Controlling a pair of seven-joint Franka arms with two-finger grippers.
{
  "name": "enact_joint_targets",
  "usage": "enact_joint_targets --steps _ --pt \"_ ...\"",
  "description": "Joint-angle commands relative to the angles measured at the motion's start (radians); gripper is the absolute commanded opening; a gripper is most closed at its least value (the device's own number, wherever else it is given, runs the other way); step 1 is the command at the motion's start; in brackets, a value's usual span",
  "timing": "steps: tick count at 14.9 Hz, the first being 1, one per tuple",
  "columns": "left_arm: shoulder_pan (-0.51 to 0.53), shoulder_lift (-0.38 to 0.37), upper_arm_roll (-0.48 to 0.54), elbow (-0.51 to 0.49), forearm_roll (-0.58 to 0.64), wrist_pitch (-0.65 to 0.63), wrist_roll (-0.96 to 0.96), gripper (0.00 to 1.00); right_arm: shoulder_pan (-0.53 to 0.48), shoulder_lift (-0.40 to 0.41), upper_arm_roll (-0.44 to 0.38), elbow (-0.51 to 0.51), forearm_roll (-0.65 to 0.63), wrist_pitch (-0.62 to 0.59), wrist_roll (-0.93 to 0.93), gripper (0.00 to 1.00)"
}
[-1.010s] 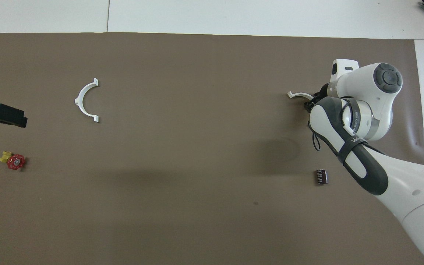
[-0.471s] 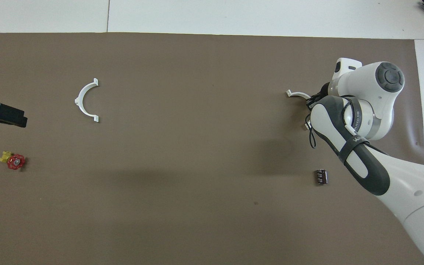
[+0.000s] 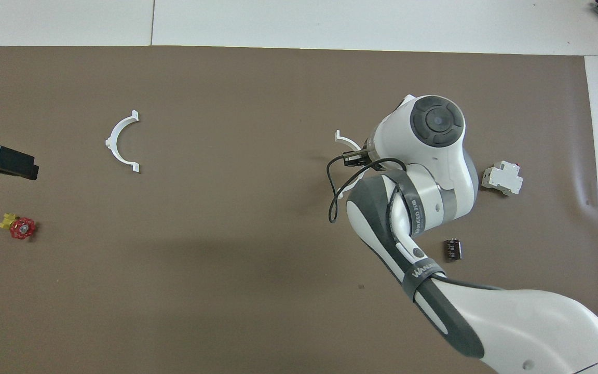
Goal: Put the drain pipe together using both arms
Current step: 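Carry the clamp half toward the table center and release it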
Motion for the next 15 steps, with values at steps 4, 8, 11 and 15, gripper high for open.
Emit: enact_joint_targets --steps 4,8,11,15 --pt "0.008 -0.027 -0.001 -0.029 -0.017 -0.003 0.007 1.00 0.112 0.022 0.003 -0.015 -0.066 0.019 0.138 0.00" --pt "0.008 -0.027 -0.001 -0.029 -0.015 -0.003 0.007 1.00 0.169 0.066 0.003 -0.021 -0.075 0.086 0.221 0.00" --pt "0.008 -0.027 -0.001 -0.029 -0.017 -0.003 0.007 1.00 0.206 0.092 0.003 -0.028 -0.104 0.132 0.282 0.00" --pt "0.008 -0.027 -0.001 -0.029 -0.015 -0.003 0.007 1.00 0.204 0.094 0.005 -0.054 -0.147 0.174 0.273 0.00"
